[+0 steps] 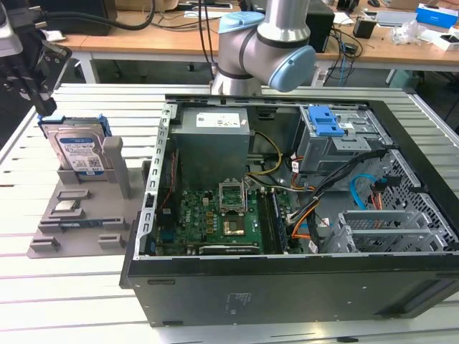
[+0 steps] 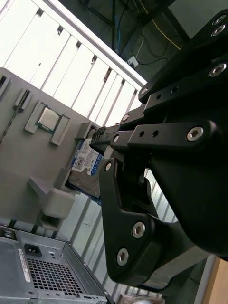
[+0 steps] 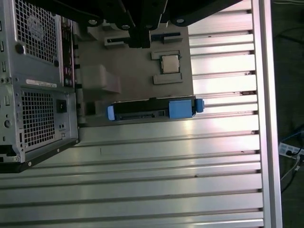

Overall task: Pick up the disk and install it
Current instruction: 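Reach for the disk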

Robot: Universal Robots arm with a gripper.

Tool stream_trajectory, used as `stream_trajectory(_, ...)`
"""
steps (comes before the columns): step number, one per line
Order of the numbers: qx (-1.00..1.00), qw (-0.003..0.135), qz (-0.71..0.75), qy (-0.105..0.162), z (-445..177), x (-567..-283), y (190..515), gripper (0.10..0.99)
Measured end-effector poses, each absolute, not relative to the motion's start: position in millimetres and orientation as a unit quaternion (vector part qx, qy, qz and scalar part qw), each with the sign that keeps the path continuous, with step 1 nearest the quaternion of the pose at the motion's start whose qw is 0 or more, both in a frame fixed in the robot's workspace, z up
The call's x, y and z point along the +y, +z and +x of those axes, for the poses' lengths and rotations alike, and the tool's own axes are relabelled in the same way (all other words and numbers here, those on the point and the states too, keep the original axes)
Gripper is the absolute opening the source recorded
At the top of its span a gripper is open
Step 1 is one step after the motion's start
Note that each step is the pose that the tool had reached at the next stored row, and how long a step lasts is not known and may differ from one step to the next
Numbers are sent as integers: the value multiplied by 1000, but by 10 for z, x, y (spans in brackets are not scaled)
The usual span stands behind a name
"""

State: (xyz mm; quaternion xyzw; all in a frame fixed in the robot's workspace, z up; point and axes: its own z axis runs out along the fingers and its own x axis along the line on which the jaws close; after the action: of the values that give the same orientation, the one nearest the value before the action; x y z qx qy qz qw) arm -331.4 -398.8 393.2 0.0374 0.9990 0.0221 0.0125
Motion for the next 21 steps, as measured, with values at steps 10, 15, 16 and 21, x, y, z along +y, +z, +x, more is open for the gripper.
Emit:
stream_trajectory(10,999,12,37,22,-3479,-3989,3932,106)
stream_trajectory(15,999,12,37,22,-3566,-3989,3932,106)
stream_trajectory(16,999,12,37,22,-3578,-3989,3931,106)
stream_trajectory(21,999,12,37,22,-3604,-3956,3931,106)
